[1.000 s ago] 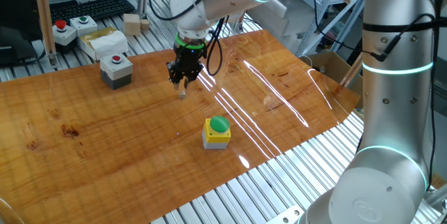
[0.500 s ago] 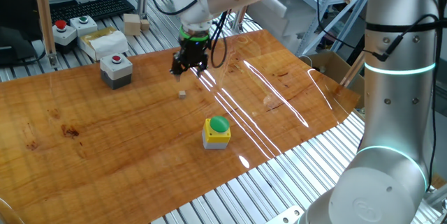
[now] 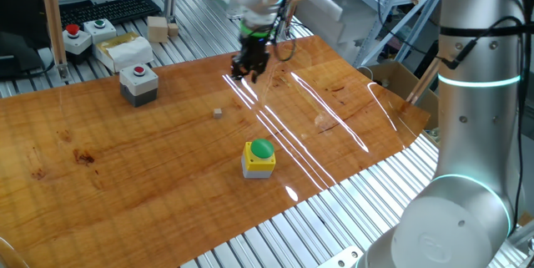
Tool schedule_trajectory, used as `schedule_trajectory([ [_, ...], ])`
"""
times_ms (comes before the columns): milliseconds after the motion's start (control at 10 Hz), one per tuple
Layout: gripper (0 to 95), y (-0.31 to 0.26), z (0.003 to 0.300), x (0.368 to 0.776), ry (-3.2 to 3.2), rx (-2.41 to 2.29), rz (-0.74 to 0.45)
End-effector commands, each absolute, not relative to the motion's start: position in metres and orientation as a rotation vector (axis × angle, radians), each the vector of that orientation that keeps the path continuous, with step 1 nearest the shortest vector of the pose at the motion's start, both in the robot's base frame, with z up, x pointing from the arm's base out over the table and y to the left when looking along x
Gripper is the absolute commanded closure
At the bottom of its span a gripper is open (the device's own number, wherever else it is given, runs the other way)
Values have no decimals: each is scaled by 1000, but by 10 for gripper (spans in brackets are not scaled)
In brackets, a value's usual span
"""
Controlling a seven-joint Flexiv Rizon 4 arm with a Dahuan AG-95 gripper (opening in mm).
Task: Hold a small block with the gripper and sweep it from left to right on the table
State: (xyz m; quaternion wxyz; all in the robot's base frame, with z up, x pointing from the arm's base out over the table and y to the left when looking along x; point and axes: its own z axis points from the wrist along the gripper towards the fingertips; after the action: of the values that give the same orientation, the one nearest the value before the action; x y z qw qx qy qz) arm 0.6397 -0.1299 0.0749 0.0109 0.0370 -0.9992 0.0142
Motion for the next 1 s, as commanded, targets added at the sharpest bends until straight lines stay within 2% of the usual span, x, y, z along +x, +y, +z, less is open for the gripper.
schedule_trajectory([
  [100, 950, -149, 95, 624, -3115, 152, 31],
  [500, 950, -166, 114, 605, -3101, 221, 5],
  [1000, 950, -166, 115, 604, -3100, 225, 4],
])
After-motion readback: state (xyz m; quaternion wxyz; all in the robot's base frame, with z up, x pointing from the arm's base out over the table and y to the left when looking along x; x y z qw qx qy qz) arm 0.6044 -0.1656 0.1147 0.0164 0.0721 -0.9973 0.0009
